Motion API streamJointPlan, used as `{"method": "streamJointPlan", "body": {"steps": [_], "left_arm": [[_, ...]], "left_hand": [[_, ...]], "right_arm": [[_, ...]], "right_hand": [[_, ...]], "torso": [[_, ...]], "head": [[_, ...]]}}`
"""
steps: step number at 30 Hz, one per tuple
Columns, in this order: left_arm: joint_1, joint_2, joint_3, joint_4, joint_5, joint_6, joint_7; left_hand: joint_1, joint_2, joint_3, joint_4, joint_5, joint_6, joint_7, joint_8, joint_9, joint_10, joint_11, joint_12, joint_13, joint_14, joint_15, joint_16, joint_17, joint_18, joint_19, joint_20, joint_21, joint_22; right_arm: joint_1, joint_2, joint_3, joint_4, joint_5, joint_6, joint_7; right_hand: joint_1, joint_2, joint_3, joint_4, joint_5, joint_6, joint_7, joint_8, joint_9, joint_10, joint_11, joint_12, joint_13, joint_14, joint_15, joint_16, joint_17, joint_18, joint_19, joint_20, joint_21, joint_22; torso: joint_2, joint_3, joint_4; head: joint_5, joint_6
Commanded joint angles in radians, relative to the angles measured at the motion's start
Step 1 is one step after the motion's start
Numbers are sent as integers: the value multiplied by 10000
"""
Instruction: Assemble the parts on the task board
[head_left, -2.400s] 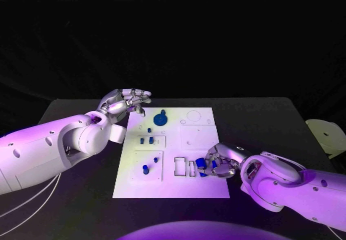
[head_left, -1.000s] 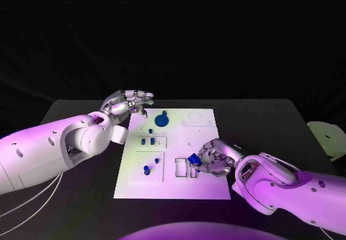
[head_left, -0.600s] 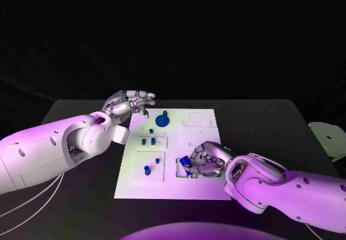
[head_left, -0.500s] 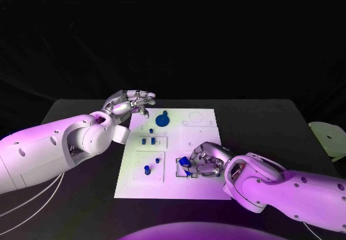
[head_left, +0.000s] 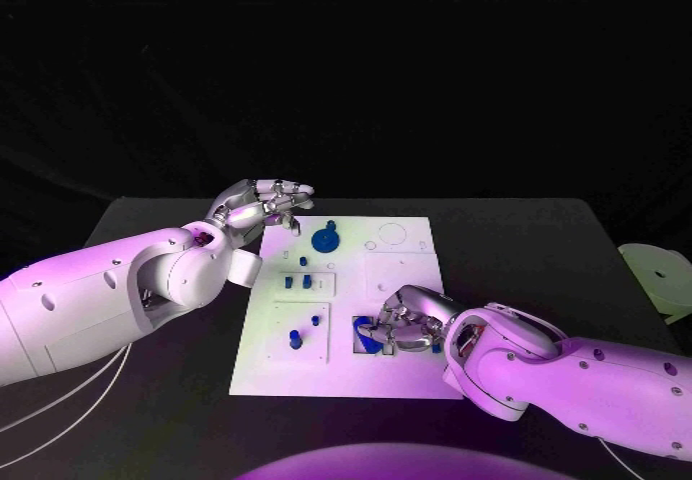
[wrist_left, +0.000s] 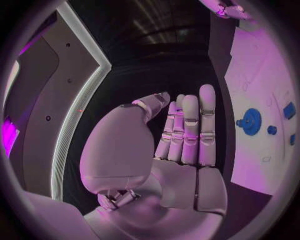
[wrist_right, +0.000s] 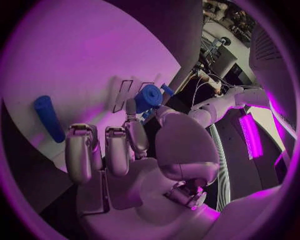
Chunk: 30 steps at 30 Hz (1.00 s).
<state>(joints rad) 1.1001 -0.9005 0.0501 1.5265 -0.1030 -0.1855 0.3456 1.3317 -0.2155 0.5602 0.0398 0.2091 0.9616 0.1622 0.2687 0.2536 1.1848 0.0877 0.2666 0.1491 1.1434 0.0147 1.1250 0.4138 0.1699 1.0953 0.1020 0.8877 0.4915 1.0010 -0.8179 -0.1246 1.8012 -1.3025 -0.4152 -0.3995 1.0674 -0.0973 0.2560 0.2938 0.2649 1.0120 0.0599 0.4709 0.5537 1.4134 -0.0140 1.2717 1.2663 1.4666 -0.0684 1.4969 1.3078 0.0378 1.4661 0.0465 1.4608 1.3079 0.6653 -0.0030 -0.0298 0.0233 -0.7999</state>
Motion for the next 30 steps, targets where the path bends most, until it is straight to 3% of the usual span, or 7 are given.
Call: {"method": "streamJointPlan", "body": {"steps": [1,5,7,15,23,30], "left_arm": [[3,31,5,24,-20,183,35],[3,16,5,18,-21,173,30],[3,4,5,15,-21,168,27],[3,-17,5,12,-23,167,22],[3,-34,5,8,-24,179,5],[3,-44,5,-6,-25,186,-4]], "left_hand": [[-43,95,-58,-16,9,-35,54,-63,14,-71,16,-47,12,-39,2,42,12,138,1,44,-68,-16],[-43,95,-58,-16,9,-35,54,-63,14,-71,16,-47,12,-39,2,42,12,138,1,44,-68,-16],[-43,95,-58,-16,9,-35,54,-63,14,-71,16,-47,12,-39,2,42,12,138,1,44,-68,-16],[-43,95,-58,-16,9,-35,54,-63,14,-71,16,-47,12,-39,2,42,12,138,1,44,-68,-16],[-45,106,-56,-15,10,-36,56,-65,17,-75,18,-50,13,-43,2,44,12,139,-2,45,-70,-17],[-45,106,-56,-15,10,-36,56,-65,17,-75,18,-50,13,-43,2,44,12,139,-2,45,-70,-17]], "right_arm": [[-43,39,-34,-53,-118,344,-130],[-44,33,-35,-59,-182,266,-117],[-44,19,-35,-44,-208,220,-95],[-49,-111,-35,154,-337,124,78],[-51,-377,-35,431,-196,263,416],[-51,-640,-34,714,-115,164,598]], "right_hand": [[-525,57,-304,-11,-786,-48,-25,37,43,84,-2,37,45,626,-76,32,321,-86,406,-93,-7,2007],[-1227,233,-852,13,-1799,-69,-45,142,147,104,-28,29,105,628,-97,31,329,-87,410,-118,-15,2018],[-1489,310,-1118,17,-2036,-84,-48,184,189,113,-34,26,133,630,-99,30,334,-88,415,-123,-15,2026],[-1456,447,-1252,-9,-1950,-86,-60,228,229,176,-43,124,255,664,-106,85,504,-111,468,-128,72,2081],[-374,458,-1447,-49,-1506,-134,-87,330,317,250,-67,218,420,711,-125,185,785,-128,510,-147,131,2134],[-147,521,-1477,-43,-1450,-134,-93,348,329,283,-73,270,487,716,-128,195,819,-134,523,-149,152,2151]], "torso": [[3,-3,-10],[1,0,-2],[0,-1,0],[-2,0,-1],[0,3,-6],[-3,4,-19]], "head": [[10,3],[-1,11],[-1,9],[29,6],[57,-12],[61,-7]]}}
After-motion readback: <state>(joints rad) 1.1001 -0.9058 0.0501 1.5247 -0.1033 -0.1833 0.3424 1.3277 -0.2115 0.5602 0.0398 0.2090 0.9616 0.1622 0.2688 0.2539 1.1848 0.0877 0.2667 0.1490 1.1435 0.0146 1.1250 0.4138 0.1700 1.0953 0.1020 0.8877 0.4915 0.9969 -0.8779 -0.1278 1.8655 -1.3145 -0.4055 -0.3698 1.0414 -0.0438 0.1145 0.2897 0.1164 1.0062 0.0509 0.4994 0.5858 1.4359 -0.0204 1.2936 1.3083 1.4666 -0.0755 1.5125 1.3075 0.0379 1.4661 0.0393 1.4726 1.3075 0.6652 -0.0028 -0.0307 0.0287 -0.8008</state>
